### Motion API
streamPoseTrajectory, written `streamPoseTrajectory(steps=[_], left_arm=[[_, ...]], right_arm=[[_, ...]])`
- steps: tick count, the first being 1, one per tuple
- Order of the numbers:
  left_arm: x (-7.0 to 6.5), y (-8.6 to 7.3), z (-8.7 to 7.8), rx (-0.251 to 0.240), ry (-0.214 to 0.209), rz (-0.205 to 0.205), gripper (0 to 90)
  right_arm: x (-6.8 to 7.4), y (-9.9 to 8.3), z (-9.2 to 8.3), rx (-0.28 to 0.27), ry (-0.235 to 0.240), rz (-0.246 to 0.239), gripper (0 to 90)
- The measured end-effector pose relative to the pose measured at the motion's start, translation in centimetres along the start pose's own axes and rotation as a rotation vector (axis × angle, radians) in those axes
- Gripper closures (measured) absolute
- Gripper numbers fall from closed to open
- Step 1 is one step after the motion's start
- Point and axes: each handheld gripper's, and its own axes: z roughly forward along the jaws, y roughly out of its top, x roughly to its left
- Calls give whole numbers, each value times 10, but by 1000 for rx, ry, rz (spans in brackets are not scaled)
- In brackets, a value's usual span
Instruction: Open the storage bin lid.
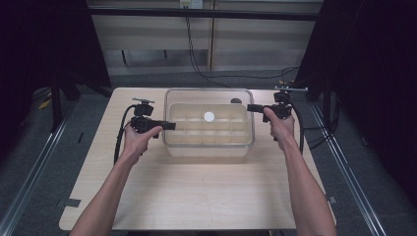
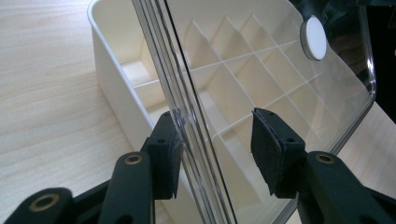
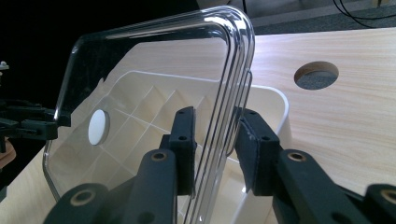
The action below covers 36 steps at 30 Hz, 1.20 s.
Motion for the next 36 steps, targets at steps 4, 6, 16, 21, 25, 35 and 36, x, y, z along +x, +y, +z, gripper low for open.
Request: streamPoseTrajectory(steps=[4, 6, 16, 21, 25, 35, 36], left_arm=[[-2, 0, -2, -4, 2, 8, 543], [-3, 0, -3, -7, 0, 8, 548], [-7, 1, -13, -29, -20, 20, 605], [-9, 0, -17, -33, -20, 28, 627], [-10, -2, -20, -45, -36, 32, 641], [-9, -4, -24, -60, -53, 36, 660], [-10, -5, -24, -63, -54, 37, 661]], right_arm=[[4, 1, -5, -16, 3, -4, 710], [6, 1, -8, -22, 2, -6, 715], [13, -1, -23, -77, 51, 2, 763], [18, -3, -29, -93, 56, -1, 770], [24, -3, -33, -94, 44, -21, 769], [28, -8, -39, -109, 76, -52, 766], [28, -8, -39, -110, 79, -54, 763]])
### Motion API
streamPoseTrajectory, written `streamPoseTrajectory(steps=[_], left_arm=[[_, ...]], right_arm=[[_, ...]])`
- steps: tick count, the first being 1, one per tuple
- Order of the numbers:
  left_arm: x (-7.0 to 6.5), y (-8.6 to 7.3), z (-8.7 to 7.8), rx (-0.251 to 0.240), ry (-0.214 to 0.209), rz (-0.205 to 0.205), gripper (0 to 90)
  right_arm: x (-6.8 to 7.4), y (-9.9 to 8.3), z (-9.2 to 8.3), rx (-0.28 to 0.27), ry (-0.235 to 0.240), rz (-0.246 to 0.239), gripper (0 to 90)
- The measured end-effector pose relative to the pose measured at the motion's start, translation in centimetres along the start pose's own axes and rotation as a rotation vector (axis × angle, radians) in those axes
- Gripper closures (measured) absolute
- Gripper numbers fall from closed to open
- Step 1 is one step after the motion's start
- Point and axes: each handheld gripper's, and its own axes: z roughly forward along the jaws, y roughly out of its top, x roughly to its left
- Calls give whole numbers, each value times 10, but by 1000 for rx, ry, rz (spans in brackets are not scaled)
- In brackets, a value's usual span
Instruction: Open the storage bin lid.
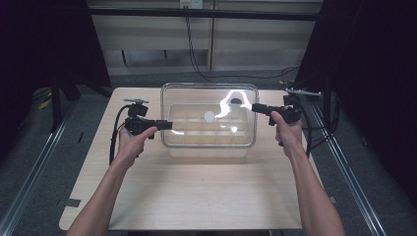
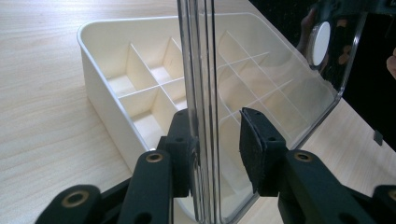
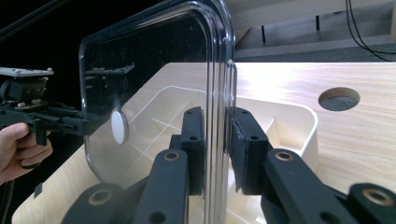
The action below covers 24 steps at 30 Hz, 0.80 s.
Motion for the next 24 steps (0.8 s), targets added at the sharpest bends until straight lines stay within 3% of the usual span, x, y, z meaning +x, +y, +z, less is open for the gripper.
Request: streamPoseTrajectory(steps=[24], left_arm=[[-12, -8, -14, -10, -27, 12, 662]], right_arm=[[20, -6, -20, -16, 17, 6, 792]])
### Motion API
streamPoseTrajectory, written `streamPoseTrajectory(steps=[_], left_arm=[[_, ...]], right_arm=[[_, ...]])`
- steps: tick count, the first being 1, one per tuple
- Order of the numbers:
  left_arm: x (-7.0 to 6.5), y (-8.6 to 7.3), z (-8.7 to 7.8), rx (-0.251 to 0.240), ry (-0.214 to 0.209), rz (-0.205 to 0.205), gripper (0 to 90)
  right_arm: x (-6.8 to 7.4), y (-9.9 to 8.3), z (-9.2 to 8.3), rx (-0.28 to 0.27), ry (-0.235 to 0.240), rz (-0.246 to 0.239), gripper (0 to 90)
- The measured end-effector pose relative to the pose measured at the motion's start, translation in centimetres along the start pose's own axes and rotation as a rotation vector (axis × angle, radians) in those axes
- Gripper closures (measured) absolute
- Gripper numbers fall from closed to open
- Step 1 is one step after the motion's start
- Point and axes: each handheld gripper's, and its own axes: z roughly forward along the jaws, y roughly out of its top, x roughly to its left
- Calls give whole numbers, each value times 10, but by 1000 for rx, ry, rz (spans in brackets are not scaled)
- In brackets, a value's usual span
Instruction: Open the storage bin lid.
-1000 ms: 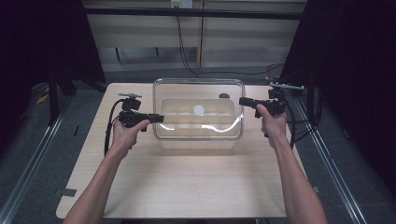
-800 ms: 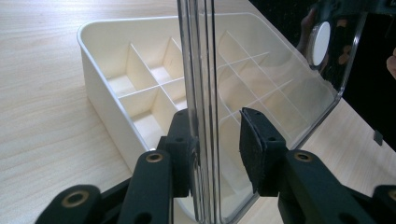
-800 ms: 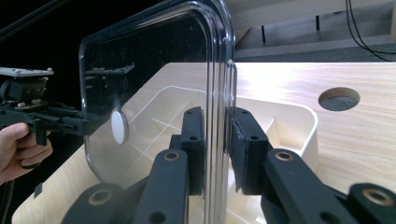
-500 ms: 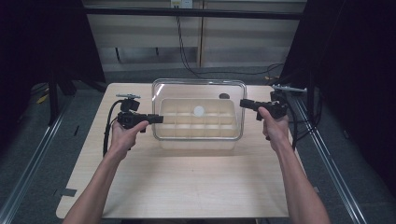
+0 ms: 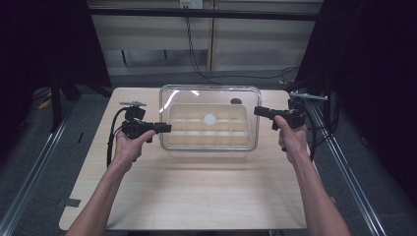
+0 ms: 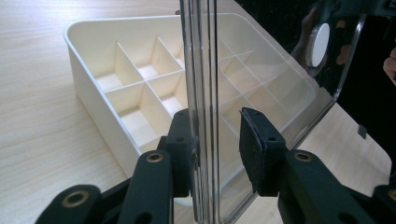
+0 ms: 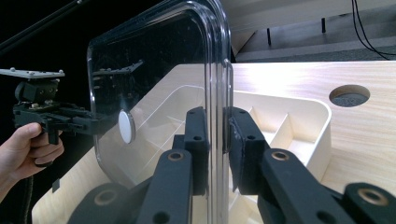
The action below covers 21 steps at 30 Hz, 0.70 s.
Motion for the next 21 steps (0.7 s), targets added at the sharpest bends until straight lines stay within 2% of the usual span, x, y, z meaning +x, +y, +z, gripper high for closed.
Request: streamPoseTrajectory(steps=[14, 21], left_arm=[[-21, -15, -19, 24, 3, 22, 662], [-27, -26, -21, 39, 4, 27, 661]], right_arm=[[22, -11, -18, 20, -5, -14, 791], [29, -23, -25, 33, -13, -5, 791]])
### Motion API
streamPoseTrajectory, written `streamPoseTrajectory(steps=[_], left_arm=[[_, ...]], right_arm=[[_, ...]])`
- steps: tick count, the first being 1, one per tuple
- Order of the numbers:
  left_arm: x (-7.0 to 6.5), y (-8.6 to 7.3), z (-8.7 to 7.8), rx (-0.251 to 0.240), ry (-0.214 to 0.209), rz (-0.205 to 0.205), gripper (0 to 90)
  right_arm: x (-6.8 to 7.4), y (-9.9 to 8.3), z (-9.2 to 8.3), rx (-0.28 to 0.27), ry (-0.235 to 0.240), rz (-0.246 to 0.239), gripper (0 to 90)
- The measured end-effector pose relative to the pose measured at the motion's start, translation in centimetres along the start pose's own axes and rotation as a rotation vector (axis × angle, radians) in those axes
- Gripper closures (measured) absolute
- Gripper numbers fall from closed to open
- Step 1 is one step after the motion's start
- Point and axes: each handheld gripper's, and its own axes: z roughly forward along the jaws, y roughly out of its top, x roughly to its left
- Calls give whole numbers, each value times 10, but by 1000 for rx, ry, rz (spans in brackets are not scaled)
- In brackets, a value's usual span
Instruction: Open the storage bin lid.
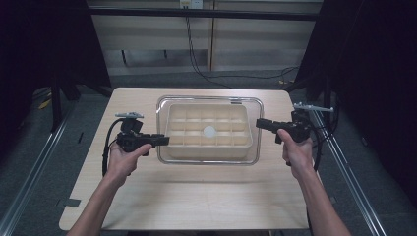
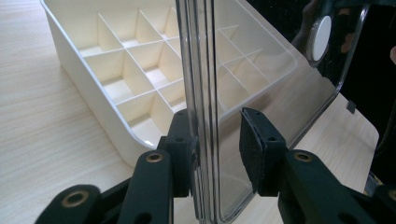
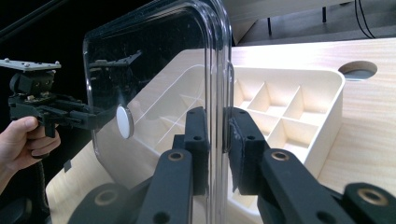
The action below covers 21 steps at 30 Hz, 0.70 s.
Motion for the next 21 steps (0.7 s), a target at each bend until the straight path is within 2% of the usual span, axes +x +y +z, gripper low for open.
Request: streamPoseTrajectory(steps=[12, 21], left_arm=[[-11, -22, -6, 23, 0, -3, 657], [-13, -39, -7, 47, 6, -18, 649]], right_arm=[[10, -22, -10, 4, 1, 14, 791], [17, -42, -12, 27, -7, 36, 792]])
